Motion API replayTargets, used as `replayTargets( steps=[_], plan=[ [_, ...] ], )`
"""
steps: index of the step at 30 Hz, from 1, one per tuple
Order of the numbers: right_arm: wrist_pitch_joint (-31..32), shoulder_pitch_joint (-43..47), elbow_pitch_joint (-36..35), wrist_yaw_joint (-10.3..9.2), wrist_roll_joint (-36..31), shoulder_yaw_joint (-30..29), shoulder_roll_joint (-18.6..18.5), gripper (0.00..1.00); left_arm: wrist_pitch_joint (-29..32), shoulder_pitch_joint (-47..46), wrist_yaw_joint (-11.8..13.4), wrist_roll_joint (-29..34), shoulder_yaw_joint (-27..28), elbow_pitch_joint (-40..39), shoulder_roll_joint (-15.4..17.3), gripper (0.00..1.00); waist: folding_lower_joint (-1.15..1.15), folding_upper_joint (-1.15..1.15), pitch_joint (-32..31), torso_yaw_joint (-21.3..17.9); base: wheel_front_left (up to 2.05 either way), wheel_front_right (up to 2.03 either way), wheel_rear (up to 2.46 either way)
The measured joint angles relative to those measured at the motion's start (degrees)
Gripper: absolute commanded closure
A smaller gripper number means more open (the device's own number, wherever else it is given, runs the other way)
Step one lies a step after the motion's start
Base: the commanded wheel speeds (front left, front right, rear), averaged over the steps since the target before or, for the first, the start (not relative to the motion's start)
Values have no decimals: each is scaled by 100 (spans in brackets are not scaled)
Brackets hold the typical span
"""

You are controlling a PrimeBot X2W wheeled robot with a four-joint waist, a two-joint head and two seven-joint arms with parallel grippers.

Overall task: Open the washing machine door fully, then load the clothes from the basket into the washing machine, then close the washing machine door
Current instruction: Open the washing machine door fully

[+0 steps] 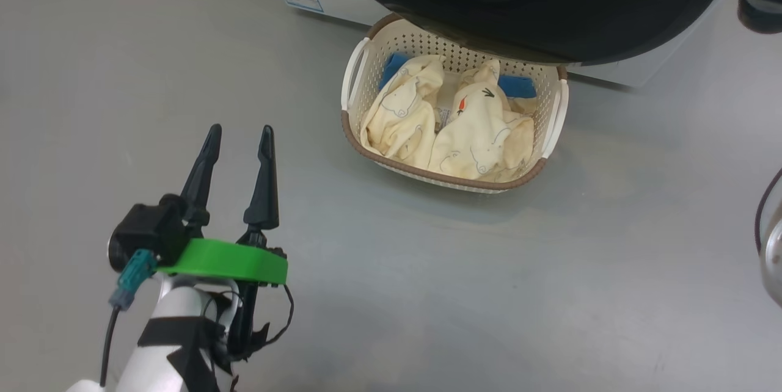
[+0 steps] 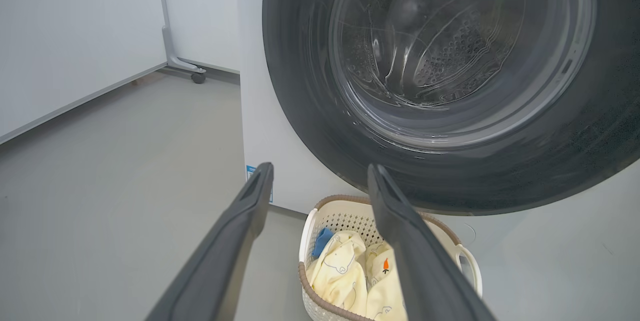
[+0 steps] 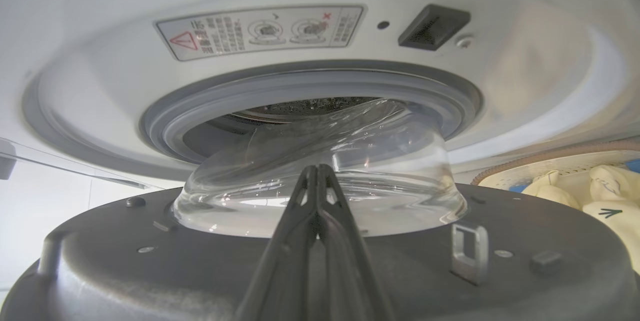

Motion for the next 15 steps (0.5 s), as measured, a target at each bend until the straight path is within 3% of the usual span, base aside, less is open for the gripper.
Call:
replayTargets(
  steps=[15],
  plan=[
    [1158,999,-673,0,870,748,54,100,0,166,0,101,11,-4,11,0,0,0,-392,-126,0,0,0]
  ],
)
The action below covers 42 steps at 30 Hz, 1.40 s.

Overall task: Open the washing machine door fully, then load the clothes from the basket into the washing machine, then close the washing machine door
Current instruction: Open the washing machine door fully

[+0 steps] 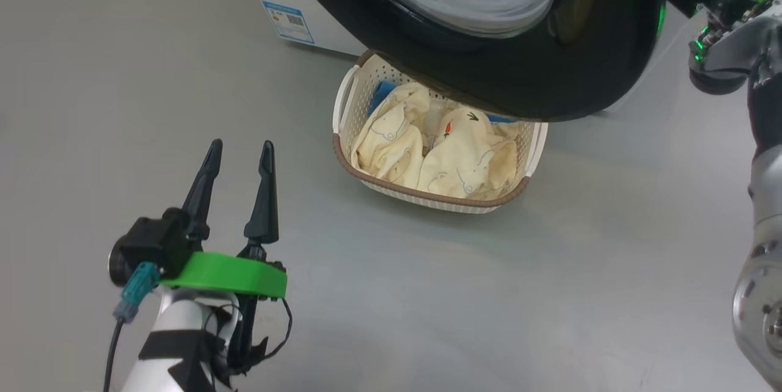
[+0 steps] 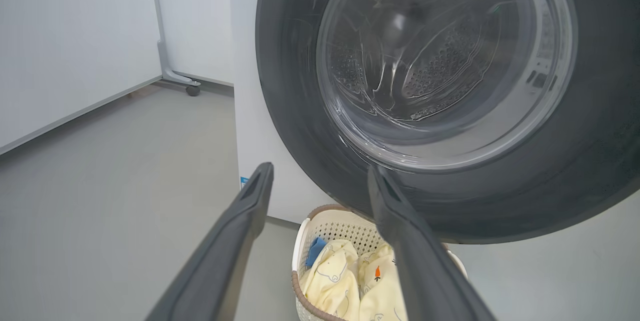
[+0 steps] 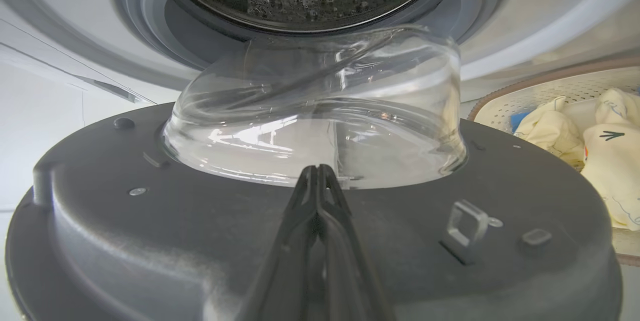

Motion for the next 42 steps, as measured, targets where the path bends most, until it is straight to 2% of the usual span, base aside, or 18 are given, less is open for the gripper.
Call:
replayTargets(
  steps=[10,20,28,42],
  plan=[
    [431,855,-817,-1,1027,1135,33,100,0,197,0,40,-3,13,94,0,0,0,-341,-124,0,0,0],
    [393,1752,-1764,-1,1839,2418,47,100,0,321,0,41,-48,18,145,0,0,0,-610,-208,0,0,0],
    [-90,2167,-2164,-1,2201,3299,59,100,0,391,0,40,-79,22,170,0,0,0,-714,-203,0,0,0],
    [-999,2319,-2070,-1,3066,4698,59,100,0,409,0,38,-178,71,170,0,0,0,-803,-113,0,0,0]
  ],
)
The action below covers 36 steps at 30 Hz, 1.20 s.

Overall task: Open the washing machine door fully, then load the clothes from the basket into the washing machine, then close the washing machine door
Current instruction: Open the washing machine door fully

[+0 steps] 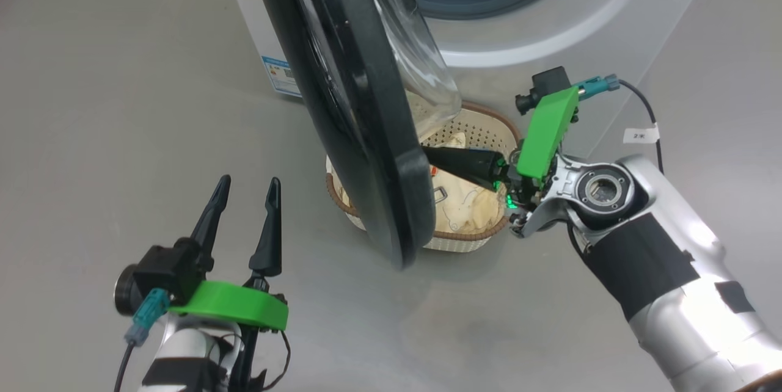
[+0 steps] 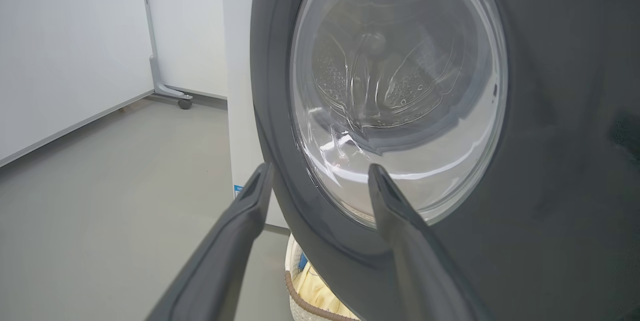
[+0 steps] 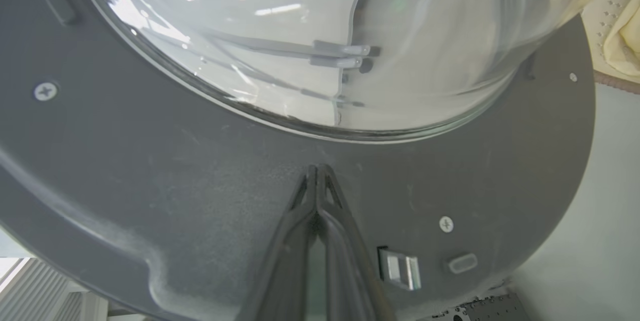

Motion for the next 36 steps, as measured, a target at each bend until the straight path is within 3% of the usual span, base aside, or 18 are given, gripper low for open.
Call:
replayTargets(
  steps=[7,14,25,26,27,28,30,36],
  plan=[
    [-303,-17,74,0,300,431,0,100,0,1,0,0,4,-1,1,0,0,0,-14,-90,0,0,0],
    [-700,-19,27,0,320,409,-31,100,0,15,0,1,26,-3,13,0,0,0,-62,-295,0,0,0],
    [-1728,339,-756,0,-156,-30,-648,100,0,23,0,2,211,-2,113,0,0,0,-213,-767,0,0,0],
    [-1793,426,-836,0,-219,-63,-693,91,0,24,0,2,222,-1,118,0,0,0,-231,-807,0,0,0],
    [-1882,527,-928,0,-230,-130,-709,62,0,27,0,2,238,0,121,0,0,0,-251,-849,0,0,0],
    [-1952,627,-1013,0,-238,-180,-726,51,0,30,0,2,258,-1,122,0,0,0,-271,-888,0,0,0],
    [-2117,829,-1155,0,-360,-240,-803,0,0,61,0,2,309,-1,125,0,0,0,-309,-957,0,0,0],
    [-2948,1412,-1568,0,-1055,-511,-1074,0,-1,238,0,3,369,-1,163,0,0,0,-426,-1133,0,0,0]
  ],
)
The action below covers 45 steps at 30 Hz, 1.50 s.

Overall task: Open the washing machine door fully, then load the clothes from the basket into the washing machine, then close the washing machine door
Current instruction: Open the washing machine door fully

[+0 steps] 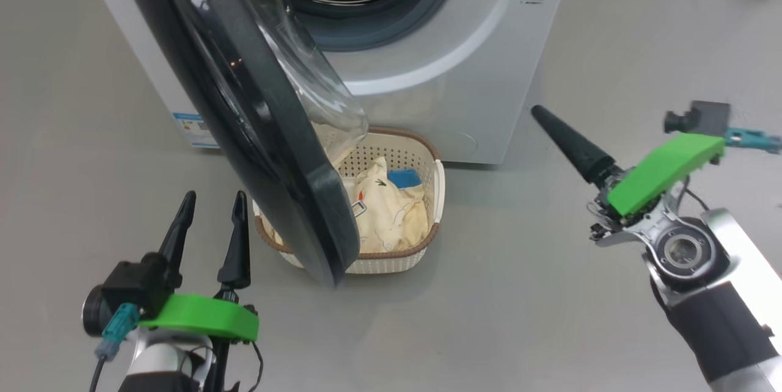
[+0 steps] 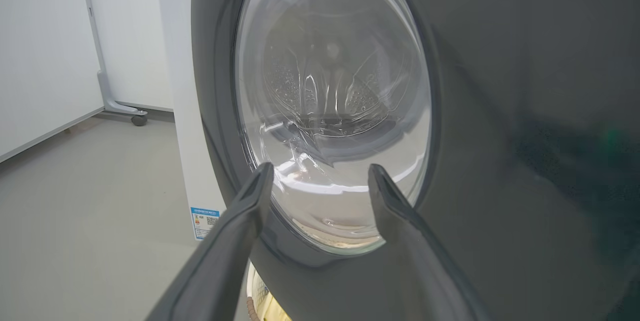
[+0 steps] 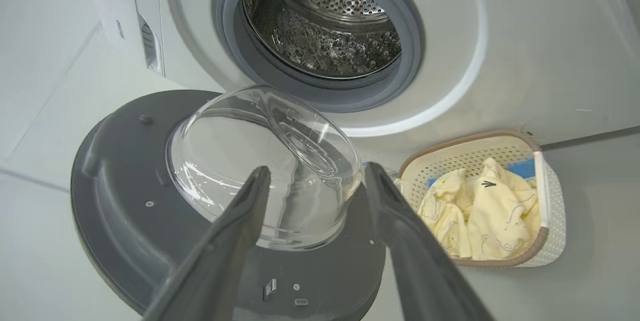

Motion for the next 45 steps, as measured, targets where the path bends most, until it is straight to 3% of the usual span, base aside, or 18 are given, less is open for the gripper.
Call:
replayTargets(
  steps=[14,22,26,35,45],
  plan=[
    [-2193,1059,-235,0,-2844,-433,-508,0,0,360,0,0,166,-41,79,0,0,0,-280,-279,0,0,0],
    [-2585,1625,-110,0,-4423,-1082,-489,0,0,611,0,12,260,-121,80,0,0,0,-353,-314,0,0,0],
    [-2699,1859,-189,0,-5085,-1461,-272,0,0,701,0,51,359,-190,74,0,0,0,-361,-320,0,0,0],
    [-2749,2224,-372,0,-5885,-1858,78,0,0,839,0,59,460,-325,41,0,0,0,-377,-321,0,0,0],
    [-2751,2563,-292,0,-6238,-2228,289,0,0,944,0,101,560,-468,-56,0,0,0,-383,-271,0,0,0]
  ],
)
